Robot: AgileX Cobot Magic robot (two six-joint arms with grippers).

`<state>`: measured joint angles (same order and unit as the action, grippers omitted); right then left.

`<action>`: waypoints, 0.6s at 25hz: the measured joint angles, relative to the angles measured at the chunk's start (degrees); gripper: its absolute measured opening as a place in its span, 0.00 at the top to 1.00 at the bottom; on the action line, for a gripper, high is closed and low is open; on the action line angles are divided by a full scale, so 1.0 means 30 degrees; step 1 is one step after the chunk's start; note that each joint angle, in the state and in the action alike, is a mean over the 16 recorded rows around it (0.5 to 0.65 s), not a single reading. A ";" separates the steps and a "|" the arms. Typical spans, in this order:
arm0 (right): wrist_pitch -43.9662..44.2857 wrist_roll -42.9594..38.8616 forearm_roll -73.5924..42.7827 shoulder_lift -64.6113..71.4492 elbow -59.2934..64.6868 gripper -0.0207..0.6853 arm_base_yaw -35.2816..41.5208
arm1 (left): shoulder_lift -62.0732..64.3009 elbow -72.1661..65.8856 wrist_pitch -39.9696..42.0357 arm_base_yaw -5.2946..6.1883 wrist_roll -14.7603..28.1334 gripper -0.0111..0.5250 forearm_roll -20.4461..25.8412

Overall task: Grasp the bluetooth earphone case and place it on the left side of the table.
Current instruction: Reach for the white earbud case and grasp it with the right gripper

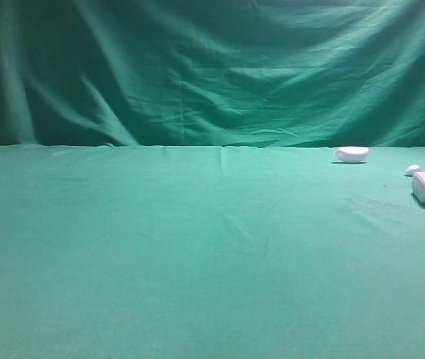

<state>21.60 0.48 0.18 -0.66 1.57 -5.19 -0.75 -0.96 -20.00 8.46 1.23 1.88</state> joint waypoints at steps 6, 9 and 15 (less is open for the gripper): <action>0.0000 0.0000 0.0000 0.0000 0.0000 0.97 0.0000 | 0.0000 0.0000 0.0000 0.0000 0.0000 0.98 0.0000; 0.0000 0.0000 0.0000 0.0000 0.0000 0.97 0.0000 | 0.0000 0.0000 0.0000 0.0000 0.0000 0.98 0.0000; -0.0219 0.0000 0.0031 0.0000 0.0000 0.97 0.0000 | 0.0000 0.0000 0.0000 0.0000 0.0000 0.98 0.0000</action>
<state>20.94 0.48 0.27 -0.66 1.57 -5.19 -0.75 -0.96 -20.00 8.46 1.23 1.88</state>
